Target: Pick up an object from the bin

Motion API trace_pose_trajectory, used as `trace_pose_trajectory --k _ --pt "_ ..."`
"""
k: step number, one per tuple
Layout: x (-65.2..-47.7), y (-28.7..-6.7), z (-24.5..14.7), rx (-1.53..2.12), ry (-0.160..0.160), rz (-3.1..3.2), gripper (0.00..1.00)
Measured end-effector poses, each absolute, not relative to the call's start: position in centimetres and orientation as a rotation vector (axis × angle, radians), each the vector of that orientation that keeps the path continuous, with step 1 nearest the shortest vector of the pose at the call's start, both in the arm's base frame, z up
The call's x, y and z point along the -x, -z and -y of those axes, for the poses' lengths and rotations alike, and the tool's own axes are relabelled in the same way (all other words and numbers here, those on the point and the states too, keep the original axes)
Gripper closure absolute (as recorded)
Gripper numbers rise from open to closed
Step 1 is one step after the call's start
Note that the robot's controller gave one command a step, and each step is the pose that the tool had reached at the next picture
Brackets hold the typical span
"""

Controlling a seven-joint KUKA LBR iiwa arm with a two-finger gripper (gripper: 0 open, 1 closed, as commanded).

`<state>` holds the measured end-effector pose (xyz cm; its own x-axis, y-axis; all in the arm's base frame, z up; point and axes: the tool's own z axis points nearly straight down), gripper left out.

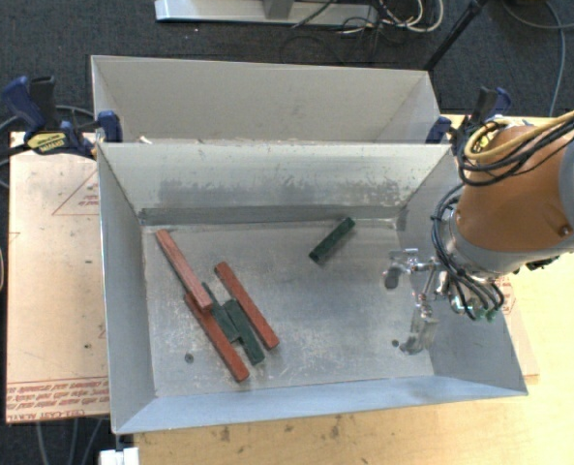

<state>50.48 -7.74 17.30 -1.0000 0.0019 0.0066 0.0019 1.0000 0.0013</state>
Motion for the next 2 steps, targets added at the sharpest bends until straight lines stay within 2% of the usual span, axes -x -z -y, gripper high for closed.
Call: trace_pose_trajectory --k 1,2 --pt "-53.1 -16.9 14.0 -0.638 -0.003 3.079 0.0" --pt "-62.3 -6.7 12.0 -1.051 0.003 2.964 0.0"
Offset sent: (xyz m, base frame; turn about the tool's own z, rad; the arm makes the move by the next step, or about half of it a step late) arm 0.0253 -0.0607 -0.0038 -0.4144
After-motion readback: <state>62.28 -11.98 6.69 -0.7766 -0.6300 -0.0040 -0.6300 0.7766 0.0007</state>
